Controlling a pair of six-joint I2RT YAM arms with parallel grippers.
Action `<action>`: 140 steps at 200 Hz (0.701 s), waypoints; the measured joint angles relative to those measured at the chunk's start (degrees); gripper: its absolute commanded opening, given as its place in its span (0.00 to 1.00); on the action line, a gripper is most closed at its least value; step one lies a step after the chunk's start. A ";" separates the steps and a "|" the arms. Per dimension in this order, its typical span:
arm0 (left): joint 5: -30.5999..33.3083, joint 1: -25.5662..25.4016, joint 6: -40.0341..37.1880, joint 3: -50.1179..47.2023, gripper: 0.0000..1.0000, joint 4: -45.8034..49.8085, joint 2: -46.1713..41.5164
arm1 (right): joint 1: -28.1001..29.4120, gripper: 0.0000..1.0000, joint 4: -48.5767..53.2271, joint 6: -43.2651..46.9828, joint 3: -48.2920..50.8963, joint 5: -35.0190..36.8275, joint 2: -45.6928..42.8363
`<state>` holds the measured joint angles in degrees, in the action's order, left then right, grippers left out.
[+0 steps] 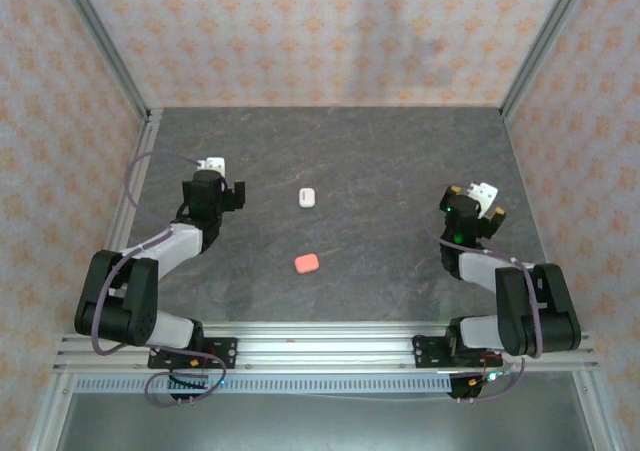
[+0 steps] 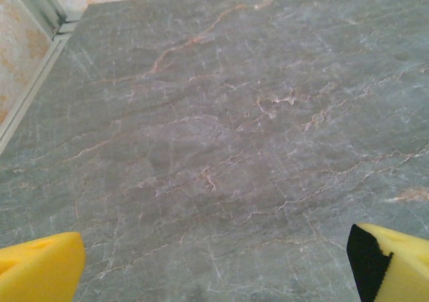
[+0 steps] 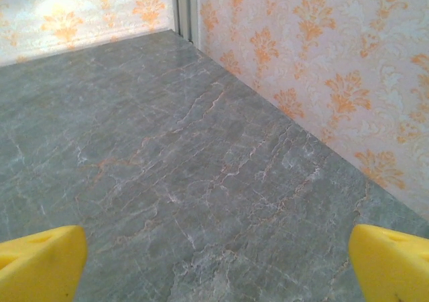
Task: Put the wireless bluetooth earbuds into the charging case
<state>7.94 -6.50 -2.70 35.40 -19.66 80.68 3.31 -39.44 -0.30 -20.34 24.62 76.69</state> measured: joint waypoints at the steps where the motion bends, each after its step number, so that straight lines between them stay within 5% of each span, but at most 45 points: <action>1: 0.00 0.00 0.00 -0.07 1.00 -0.15 -0.02 | -0.07 0.99 -0.13 -0.07 0.00 -0.11 0.07; 140: -3.21 1.64 -0.85 -7.37 1.00 -8.00 -6.97 | -1.11 0.99 -11.23 -0.28 0.35 -12.66 11.41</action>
<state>4.73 -4.86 -3.55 28.03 -27.66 73.71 2.20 -50.68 -0.58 -19.99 11.97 88.09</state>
